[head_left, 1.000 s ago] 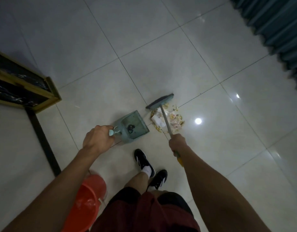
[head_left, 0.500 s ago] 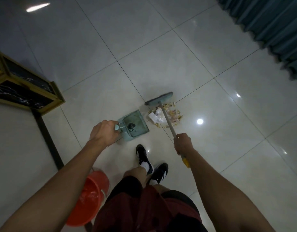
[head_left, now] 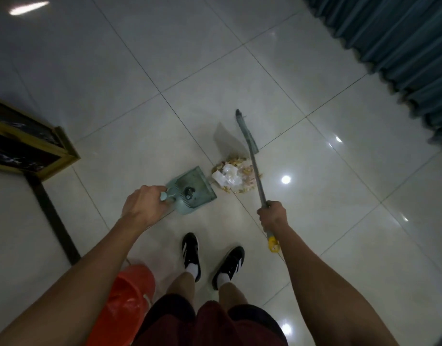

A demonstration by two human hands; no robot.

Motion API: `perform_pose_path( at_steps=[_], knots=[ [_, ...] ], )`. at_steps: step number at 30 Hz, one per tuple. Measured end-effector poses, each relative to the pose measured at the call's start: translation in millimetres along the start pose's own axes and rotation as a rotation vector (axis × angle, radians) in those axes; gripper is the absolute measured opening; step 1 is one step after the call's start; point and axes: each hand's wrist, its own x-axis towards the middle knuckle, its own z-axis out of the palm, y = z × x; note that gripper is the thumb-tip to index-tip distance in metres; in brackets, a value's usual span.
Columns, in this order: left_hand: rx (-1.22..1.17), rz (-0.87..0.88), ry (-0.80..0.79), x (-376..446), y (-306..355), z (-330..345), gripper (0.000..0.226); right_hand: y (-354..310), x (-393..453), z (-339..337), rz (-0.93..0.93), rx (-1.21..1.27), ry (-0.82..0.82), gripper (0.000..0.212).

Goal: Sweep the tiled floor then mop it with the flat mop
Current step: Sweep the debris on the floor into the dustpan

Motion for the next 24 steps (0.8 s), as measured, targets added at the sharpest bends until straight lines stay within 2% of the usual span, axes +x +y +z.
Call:
perform_pose_path(
  at_steps=[5,10,17,21,24],
  knots=[
    [0.073,0.015,-0.04,20.2,-1.6,-1.2,0.01,0.5,13.9,-11.6,0.029,-0.241,0.108,0.039],
    [0.081,0.03,-0.017,36.9,-3.8,-3.5,0.006,3.5,32.3,-30.4,0.045,-0.351,0.113,0.047],
    [0.053,0.035,-0.056,49.0,-0.6,-0.7,0.01,9.5,30.8,-13.7,0.127,-0.393,-0.034,0.043],
    [0.047,0.016,-0.069,54.9,4.9,-5.0,0.01,11.4,17.7,15.9,0.073,-0.422,-0.114,0.05],
    [0.052,0.017,-0.088,56.1,10.0,-7.3,0.007,12.1,5.5,37.1,0.009,-0.434,-0.178,0.047]
  ],
)
